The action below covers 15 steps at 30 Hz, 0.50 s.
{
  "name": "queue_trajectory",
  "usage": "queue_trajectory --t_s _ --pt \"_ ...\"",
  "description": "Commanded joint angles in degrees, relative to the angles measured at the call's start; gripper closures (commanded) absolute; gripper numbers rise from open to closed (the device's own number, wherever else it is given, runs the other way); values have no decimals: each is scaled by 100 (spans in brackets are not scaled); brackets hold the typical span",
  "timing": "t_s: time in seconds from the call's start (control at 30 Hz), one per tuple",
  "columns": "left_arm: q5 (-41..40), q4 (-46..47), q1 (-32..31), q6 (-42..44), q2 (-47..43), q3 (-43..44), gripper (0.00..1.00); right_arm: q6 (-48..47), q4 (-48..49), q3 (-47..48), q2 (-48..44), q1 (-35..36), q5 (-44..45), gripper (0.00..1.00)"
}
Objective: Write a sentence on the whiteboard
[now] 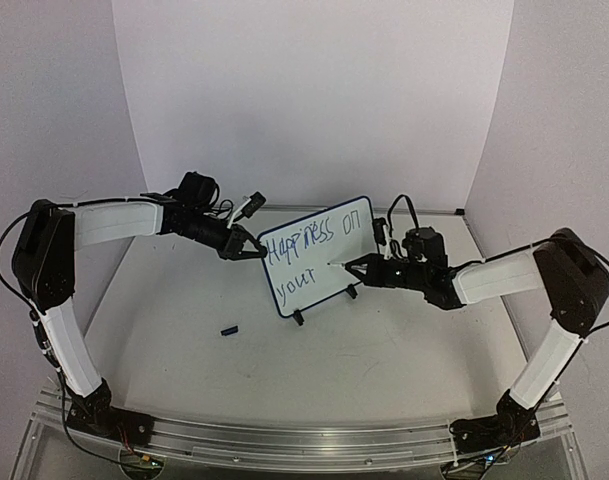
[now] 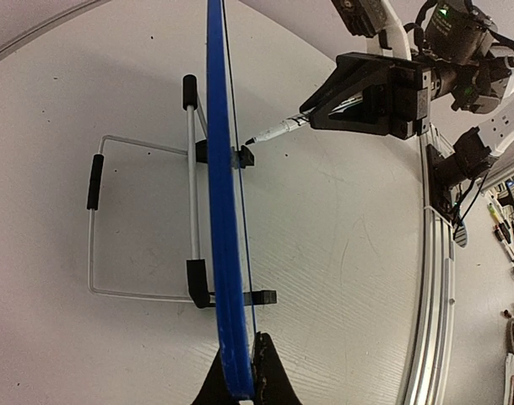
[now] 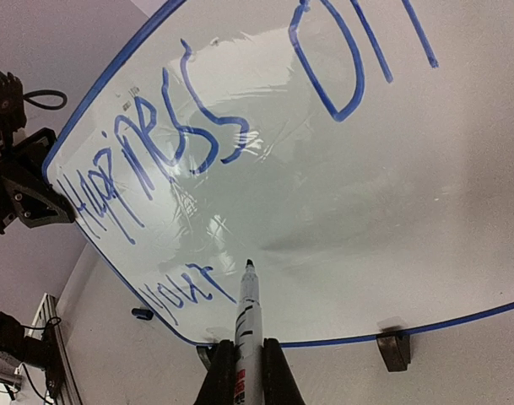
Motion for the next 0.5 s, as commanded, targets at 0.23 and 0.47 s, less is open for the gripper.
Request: queue_trajectory --t_s 0.23,0.47 --pt "-533 -507 -148 389 63 -59 100 139 374 231 281 -94 36 100" --pt "-534 -513 -149 390 63 -55 100 207 369 20 369 -95 106 100"
